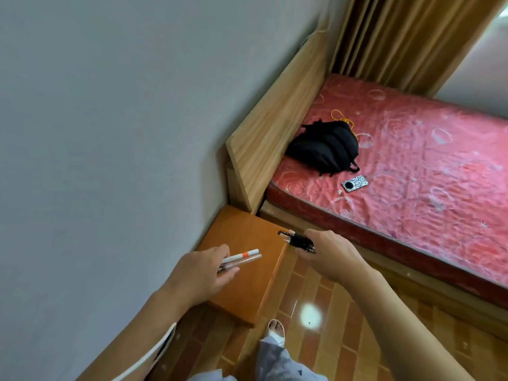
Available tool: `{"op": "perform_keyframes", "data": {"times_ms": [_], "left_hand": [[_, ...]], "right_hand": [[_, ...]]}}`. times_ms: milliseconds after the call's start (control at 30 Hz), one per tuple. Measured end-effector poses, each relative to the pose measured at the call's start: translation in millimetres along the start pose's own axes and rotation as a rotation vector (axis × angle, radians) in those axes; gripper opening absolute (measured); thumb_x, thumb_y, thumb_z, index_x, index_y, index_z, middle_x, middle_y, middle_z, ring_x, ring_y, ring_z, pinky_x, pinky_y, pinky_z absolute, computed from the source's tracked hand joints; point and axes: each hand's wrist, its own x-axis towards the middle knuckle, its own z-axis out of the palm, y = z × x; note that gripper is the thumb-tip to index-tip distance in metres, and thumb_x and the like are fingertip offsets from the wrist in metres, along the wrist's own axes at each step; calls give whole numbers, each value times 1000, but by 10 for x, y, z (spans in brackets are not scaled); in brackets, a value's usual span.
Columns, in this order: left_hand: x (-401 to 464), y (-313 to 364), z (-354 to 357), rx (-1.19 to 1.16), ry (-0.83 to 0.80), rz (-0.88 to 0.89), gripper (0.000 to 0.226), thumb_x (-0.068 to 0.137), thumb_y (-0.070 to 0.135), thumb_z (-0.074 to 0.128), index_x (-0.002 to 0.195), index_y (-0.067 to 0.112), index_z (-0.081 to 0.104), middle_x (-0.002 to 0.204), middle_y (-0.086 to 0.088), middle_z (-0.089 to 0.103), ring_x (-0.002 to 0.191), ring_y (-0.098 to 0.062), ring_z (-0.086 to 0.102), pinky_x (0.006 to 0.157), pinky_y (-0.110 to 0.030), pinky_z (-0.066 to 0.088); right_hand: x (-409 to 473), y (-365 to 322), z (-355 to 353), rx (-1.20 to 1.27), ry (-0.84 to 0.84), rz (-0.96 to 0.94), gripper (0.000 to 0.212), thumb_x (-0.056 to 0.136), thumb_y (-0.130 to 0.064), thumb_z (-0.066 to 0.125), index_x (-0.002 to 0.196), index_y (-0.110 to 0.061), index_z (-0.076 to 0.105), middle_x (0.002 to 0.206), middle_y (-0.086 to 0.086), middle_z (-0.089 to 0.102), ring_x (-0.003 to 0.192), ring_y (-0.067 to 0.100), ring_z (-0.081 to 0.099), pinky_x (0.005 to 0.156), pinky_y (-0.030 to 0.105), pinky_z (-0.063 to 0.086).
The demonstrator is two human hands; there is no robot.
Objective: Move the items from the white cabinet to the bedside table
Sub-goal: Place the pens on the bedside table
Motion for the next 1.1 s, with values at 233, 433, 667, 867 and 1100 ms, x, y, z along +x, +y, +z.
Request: {"op": "perform_keyframes", "data": {"times_ms": [233,433,667,867,1100], "left_hand": [[696,-232,400,71,-80,-3,23,99,62,49,106,41,43,82,20,51,55,-7,52,55,-6,38],[1278,-556,993,80,-205,54,27,100,62,45,112,38,48,86,18,56,59,-6,55,55,-12,49],[1905,-1133,1941,117,-311,126,26,103,60,41,112,36,45,88,16,53,56,-6,48,48,-13,28],[2332,-1521,2774,133,-373,222,24,102,54,49,106,31,46,82,15,50,52,-5,41,45,-14,21],[2693,-1745,3508,127,-419,315,25,104,50,48,112,26,49,92,11,52,63,-5,47,48,-17,25]], "right_hand": [[957,362,270,43,-138,-19,20,98,-46,54,96,-27,56,79,-7,63,64,12,61,51,28,41],[1607,590,818,89,-223,-1,17,98,-45,54,99,-28,57,80,-8,64,66,12,62,52,27,43],[2305,879,1772,127,-268,63,16,98,-45,55,101,-29,57,82,-8,65,69,11,63,59,32,56],[2802,1115,2586,104,-257,88,17,99,-46,54,101,-28,53,83,-7,63,69,13,61,59,32,53],[3232,1265,3296,66,-222,59,22,99,-45,55,109,-26,56,87,-6,66,71,16,65,63,36,59]]}}
